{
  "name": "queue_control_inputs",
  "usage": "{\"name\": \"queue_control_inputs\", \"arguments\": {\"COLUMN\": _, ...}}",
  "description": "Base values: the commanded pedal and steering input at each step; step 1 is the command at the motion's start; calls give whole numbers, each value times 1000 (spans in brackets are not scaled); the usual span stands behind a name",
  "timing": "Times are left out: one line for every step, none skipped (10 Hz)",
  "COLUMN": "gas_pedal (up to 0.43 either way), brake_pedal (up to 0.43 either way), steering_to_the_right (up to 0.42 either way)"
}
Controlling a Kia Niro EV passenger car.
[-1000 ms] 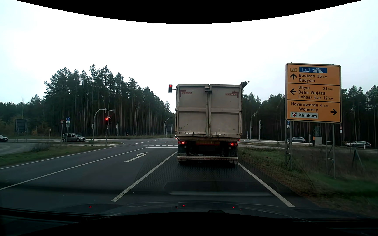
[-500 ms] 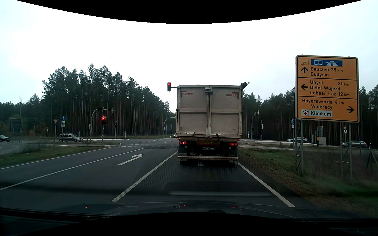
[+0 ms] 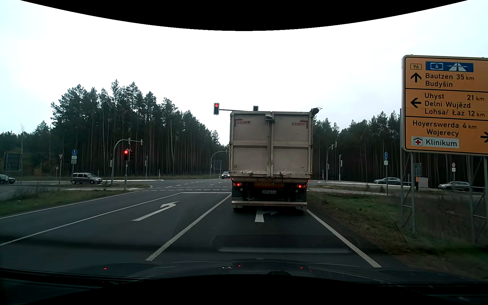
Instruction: Follow the waypoints while adhering to traffic rules and regulations
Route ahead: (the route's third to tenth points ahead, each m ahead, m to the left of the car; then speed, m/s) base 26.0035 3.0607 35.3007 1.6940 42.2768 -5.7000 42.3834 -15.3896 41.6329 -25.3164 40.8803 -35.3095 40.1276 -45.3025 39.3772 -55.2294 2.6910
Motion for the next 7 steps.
{"name": "queue_control_inputs", "arguments": {"gas_pedal": 130, "brake_pedal": 0, "steering_to_the_right": 0}}
{"name": "queue_control_inputs", "arguments": {"gas_pedal": 130, "brake_pedal": 0, "steering_to_the_right": 0}}
{"name": "queue_control_inputs", "arguments": {"gas_pedal": 130, "brake_pedal": 0, "steering_to_the_right": 0}}
{"name": "queue_control_inputs", "arguments": {"gas_pedal": 138, "brake_pedal": 0, "steering_to_the_right": 0}}
{"name": "queue_control_inputs", "arguments": {"gas_pedal": 138, "brake_pedal": 0, "steering_to_the_right": 1}}
{"name": "queue_control_inputs", "arguments": {"gas_pedal": 138, "brake_pedal": 0, "steering_to_the_right": 0}}
{"name": "queue_control_inputs", "arguments": {"gas_pedal": 138, "brake_pedal": 0, "steering_to_the_right": 0}}
